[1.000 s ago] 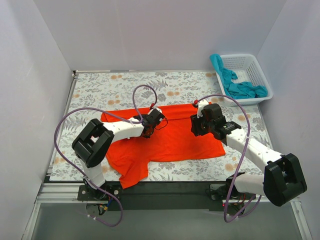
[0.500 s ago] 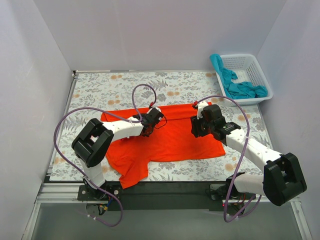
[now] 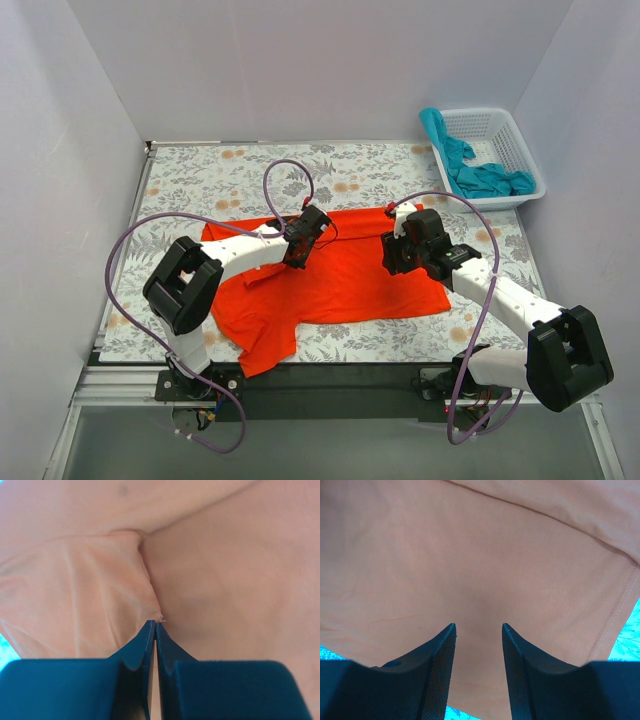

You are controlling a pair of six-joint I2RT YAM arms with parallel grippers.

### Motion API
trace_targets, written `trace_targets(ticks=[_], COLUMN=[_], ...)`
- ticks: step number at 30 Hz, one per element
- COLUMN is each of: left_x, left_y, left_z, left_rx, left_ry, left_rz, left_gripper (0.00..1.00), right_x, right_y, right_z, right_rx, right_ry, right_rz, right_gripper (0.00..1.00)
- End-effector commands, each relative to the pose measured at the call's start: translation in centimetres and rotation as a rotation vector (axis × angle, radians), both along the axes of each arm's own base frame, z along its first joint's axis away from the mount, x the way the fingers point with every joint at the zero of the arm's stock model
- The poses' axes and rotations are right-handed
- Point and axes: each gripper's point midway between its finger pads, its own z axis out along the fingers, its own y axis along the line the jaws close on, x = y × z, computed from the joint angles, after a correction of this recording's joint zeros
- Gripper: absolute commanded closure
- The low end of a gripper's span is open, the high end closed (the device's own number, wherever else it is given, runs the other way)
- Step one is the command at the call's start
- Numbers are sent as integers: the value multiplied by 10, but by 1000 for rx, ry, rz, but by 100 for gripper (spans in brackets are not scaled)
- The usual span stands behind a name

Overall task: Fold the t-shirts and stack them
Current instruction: Fold the tshirt

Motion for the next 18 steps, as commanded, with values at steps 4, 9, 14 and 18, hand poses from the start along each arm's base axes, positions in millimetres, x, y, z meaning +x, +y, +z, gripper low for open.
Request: trace_targets(ticks=[4, 9, 14, 18], left_x=[-21, -17, -2, 1], left_y=[-7, -18, -30, -32], left_z=[7, 14, 22, 17], left_rx=[-64, -113, -141, -129], left_ry=[106, 106, 75, 90], left_rz=[-4, 4, 36, 55], left_gripper=[99, 98, 97, 94], right_x=[2, 2, 3, 3], right_y=[2, 3, 3, 2], right_z=[8, 8, 8, 7], right_rx=[17, 19, 19, 16], right_ry=[-27, -24, -22, -24], right_rz=[14, 15, 13, 9], right_gripper=[52, 51, 52, 51])
